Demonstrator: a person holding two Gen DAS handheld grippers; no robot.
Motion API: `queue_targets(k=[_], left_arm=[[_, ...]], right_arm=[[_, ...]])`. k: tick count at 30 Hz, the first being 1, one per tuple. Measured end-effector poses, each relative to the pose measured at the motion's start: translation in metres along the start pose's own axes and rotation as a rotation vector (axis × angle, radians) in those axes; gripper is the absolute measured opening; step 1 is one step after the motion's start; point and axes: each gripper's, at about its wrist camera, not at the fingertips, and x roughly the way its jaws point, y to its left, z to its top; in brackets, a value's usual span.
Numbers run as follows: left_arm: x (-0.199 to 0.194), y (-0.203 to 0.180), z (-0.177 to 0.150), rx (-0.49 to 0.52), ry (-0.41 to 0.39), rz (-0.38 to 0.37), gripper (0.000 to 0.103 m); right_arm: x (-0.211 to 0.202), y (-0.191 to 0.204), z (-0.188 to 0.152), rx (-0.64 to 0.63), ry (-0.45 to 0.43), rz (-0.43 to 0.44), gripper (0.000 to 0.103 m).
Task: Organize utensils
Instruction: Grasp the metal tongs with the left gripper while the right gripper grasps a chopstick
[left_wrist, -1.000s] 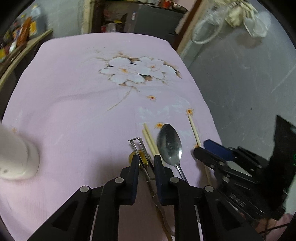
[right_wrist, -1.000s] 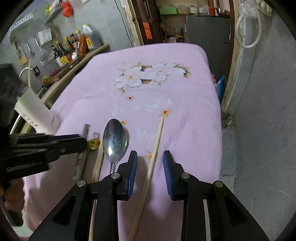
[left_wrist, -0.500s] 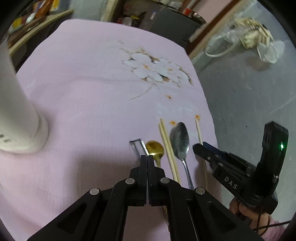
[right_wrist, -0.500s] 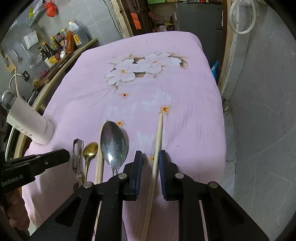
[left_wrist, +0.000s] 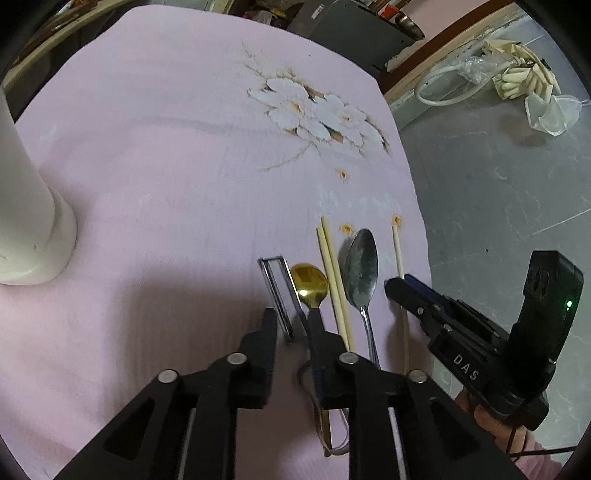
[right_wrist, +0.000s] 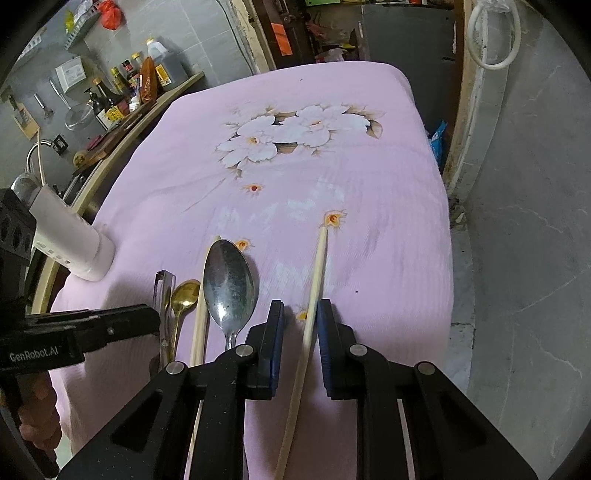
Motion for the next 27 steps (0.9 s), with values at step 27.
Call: queue_targets(k=[27], left_arm=[[0.016, -0.018, 0.024, 0.01, 0.074, 0.074, 0.014]], right_arm=[[0.009, 0.013, 0.01, -0.038, 0.059, -0.086, 0.013]])
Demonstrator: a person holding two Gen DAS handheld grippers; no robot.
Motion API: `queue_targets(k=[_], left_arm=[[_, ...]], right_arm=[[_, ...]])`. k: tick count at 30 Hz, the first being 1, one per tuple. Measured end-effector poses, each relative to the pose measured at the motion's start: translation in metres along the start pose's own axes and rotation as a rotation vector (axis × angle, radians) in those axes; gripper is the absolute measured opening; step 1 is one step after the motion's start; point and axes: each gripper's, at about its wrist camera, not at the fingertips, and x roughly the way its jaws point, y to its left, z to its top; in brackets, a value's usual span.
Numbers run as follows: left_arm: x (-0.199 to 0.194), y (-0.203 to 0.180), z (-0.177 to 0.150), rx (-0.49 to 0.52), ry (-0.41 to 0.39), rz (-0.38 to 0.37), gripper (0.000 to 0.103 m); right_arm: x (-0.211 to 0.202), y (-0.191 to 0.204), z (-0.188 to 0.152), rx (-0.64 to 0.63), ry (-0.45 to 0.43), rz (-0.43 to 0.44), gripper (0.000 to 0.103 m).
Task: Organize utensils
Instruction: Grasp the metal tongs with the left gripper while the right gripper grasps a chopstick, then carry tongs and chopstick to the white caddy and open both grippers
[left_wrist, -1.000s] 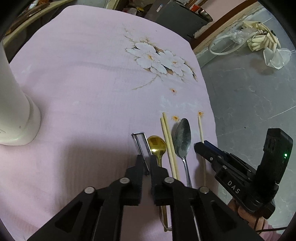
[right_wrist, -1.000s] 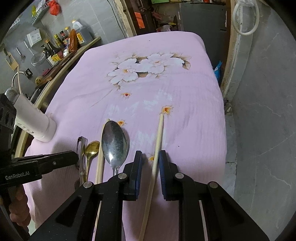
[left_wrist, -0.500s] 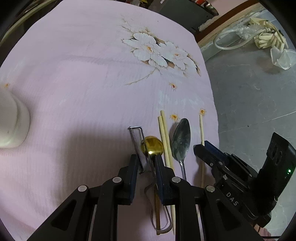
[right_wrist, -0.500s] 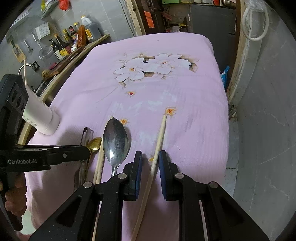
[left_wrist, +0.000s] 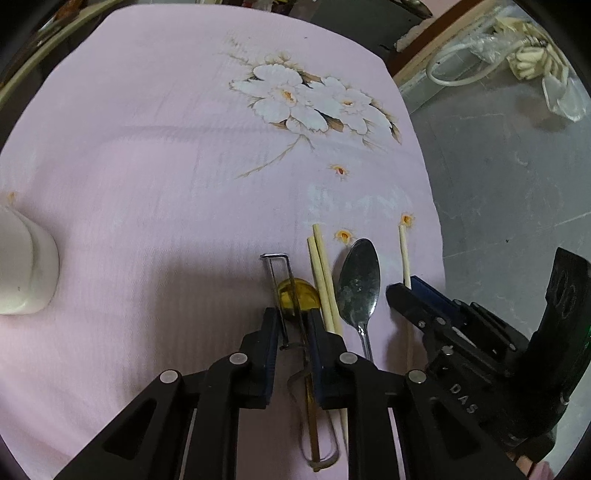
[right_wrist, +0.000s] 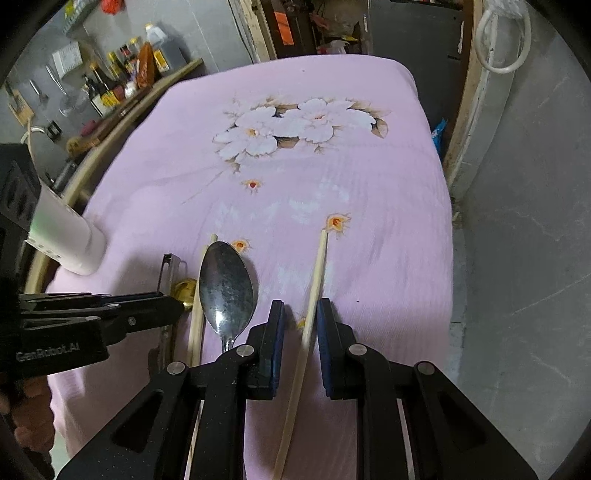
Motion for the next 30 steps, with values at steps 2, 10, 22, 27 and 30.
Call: queue_targets(k=[2, 10, 22, 27, 30], left_arm=[[-0.001, 0.003, -0.002, -0.017, 0.003, -0.023, 0.014], [-0.036, 0.006, -0.024, 0.053, -0.112, -0.111, 0.012], [-0.126, 0.004, -0.048, 0.23, -0.431, -0.143, 0.012], [-0.171, 0.017, -0.039, 0.245, -0.482, -0.18, 0.012], [-0.205, 0.034, -0.031, 0.241, -0.521, -0.2, 0.012]], right_arm=[[-0.001, 0.001, 0.001, 0.02, 0.0, -0.004, 0.005], [-0.031, -0.021, -0.02, 0.244, -0.156, 0.211, 0.004], [-0.11, 0.014, -0.031, 0.282, -0.507, 0.307, 0.004], [-0.15, 0.057, -0.018, 0.194, -0.668, 0.289, 0.004], [-0.172, 0.097, -0.004, 0.112, -0.763, 0.276, 0.004]])
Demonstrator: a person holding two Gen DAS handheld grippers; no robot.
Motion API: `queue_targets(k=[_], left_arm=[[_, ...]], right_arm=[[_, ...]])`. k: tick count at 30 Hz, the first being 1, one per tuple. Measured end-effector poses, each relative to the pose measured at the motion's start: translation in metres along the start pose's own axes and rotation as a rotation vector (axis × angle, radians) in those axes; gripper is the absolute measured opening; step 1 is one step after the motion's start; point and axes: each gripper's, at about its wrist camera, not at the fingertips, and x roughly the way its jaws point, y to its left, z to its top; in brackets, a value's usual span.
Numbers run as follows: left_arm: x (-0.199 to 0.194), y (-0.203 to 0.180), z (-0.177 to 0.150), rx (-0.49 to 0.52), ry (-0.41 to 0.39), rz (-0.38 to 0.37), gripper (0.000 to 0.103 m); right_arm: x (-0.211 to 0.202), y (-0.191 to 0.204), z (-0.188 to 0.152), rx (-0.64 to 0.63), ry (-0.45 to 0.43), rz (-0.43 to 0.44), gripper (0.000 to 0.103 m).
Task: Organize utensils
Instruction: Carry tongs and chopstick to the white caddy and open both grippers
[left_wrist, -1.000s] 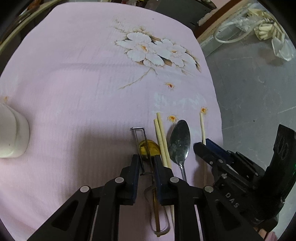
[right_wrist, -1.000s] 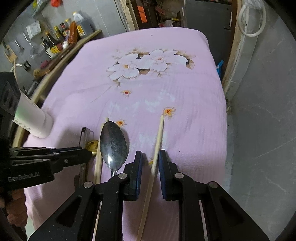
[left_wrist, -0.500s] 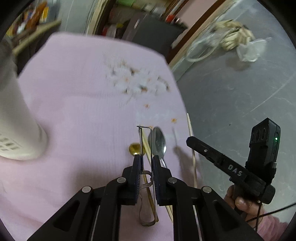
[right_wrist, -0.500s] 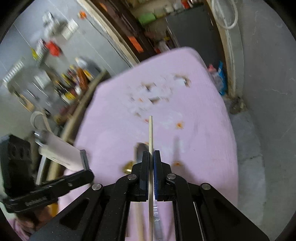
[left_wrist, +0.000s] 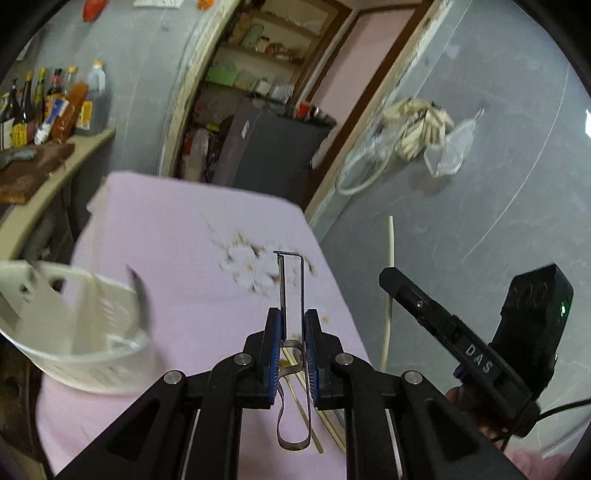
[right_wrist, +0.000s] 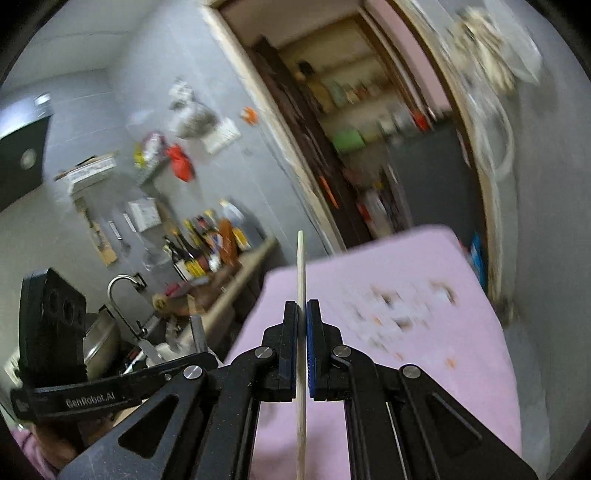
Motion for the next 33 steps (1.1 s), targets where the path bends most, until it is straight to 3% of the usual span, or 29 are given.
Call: queue_targets(k=[5, 10, 17, 23, 33], left_arm=[[-0.047, 0.027, 0.03, 0.008, -0.075, 0.007, 0.012], [-0.088, 0.065, 0.057, -0.027, -0.155, 0.036, 0.012], [-0.126, 0.126, 0.076, -0.04, -0.243, 0.138, 0.012], [-0.118, 0.168, 0.071, -0.042, -0.279, 0.198, 0.012], [-0.064, 0.182, 0.05, 0.034, -0.188, 0.253, 0.012]], right_arm=[[0.017, 0.057, 0.027, -0.042, -0.091, 0.093, 0.004], [0.041, 0.093, 0.039, 0.027, -0.138, 0.185, 0.004], [0.084, 0.125, 0.026, 0.058, -0.169, 0.176, 0.004], [0.113, 0.13, 0.008, 0.06, -0.146, 0.104, 0.004], [0.134, 0.129, -0.013, 0.016, -0.093, 0.039, 0.004]])
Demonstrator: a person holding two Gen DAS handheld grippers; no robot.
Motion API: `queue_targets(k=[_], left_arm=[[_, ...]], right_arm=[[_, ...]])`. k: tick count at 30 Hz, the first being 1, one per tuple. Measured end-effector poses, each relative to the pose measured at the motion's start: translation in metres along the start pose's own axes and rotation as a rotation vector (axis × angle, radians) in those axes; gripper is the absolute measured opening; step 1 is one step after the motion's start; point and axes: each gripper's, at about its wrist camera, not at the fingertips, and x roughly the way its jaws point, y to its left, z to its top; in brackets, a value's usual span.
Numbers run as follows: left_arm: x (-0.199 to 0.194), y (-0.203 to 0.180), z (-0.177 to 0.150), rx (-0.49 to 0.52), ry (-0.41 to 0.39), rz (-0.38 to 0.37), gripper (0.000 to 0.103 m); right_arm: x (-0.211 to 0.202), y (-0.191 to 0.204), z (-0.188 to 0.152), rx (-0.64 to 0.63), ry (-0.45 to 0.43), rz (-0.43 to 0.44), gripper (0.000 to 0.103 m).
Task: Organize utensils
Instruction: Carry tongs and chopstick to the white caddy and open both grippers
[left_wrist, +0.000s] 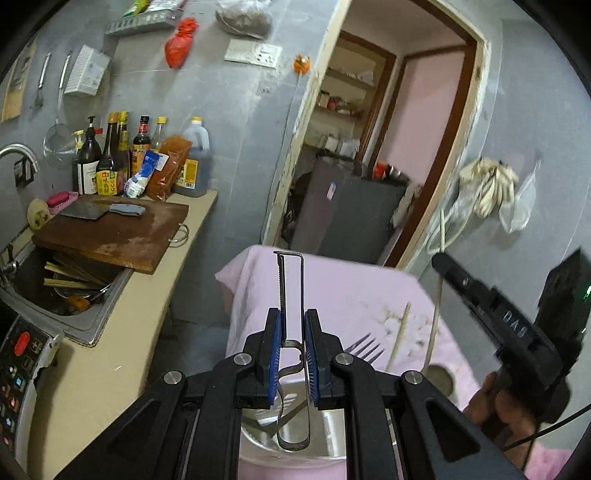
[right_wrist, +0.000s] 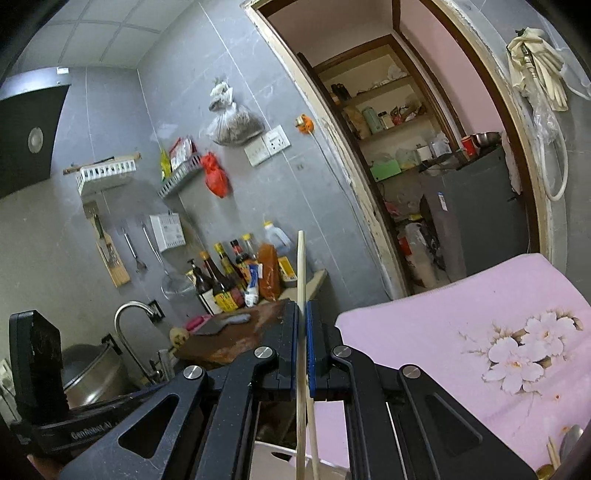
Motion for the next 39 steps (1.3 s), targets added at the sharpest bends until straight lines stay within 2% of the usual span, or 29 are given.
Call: queue_targets(k=[10, 19, 21, 26, 27, 28, 29, 30, 32, 34, 35, 38, 39], left_arm=[[0.01, 0.002, -0.006, 0.005, 0.062, -0.004, 0.012], [0.002, 0.004, -0.006, -0.011, 0.078, -0.035, 0.014], [-0.002, 0.003, -0.006, -0.01, 0.072, -0.037, 0.018], [-0.016, 0.0, -0.004, -0.032, 0.031, -0.061, 0.046], [-0.018, -0.001, -0.003, -0.037, 0.023, -0.065, 0.048], [-0.021, -0.002, -0.003, -0.041, 0.015, -0.068, 0.05], [-0.023, -0.005, -0.002, -0.041, 0.008, -0.066, 0.055], [-0.024, -0.006, -0.002, -0.04, 0.004, -0.065, 0.057], [-0.029, -0.013, -0.001, -0.038, -0.016, -0.06, 0.07], [-0.032, -0.021, -0.001, -0.037, -0.038, -0.054, 0.081], [-0.033, -0.025, -0.001, -0.038, -0.05, -0.05, 0.088], [-0.037, -0.04, -0.004, -0.041, -0.094, -0.02, 0.098], [-0.038, -0.044, -0.006, -0.04, -0.107, -0.011, 0.099]], right_arm=[[0.0, -0.005, -0.004, -0.008, 0.006, -0.024, 0.005], [-0.012, -0.004, -0.007, -0.03, 0.066, -0.051, 0.005], [-0.017, -0.006, -0.005, -0.026, 0.067, -0.051, 0.006], [-0.032, -0.01, 0.004, -0.022, 0.063, -0.063, 0.006], [-0.035, -0.01, 0.006, -0.024, 0.06, -0.068, 0.007], [-0.041, -0.01, 0.008, -0.028, 0.055, -0.077, 0.009], [-0.047, -0.01, 0.01, -0.03, 0.049, -0.084, 0.019], [-0.053, -0.011, 0.012, -0.031, 0.042, -0.089, 0.035], [-0.068, -0.013, 0.017, -0.041, 0.024, -0.102, 0.05], [-0.079, -0.015, 0.021, -0.057, 0.026, -0.127, 0.051], [-0.087, -0.018, 0.022, -0.063, 0.025, -0.142, 0.056], [-0.11, -0.028, 0.026, -0.072, 0.009, -0.193, 0.08], [-0.117, -0.031, 0.028, -0.077, 0.006, -0.206, 0.084]])
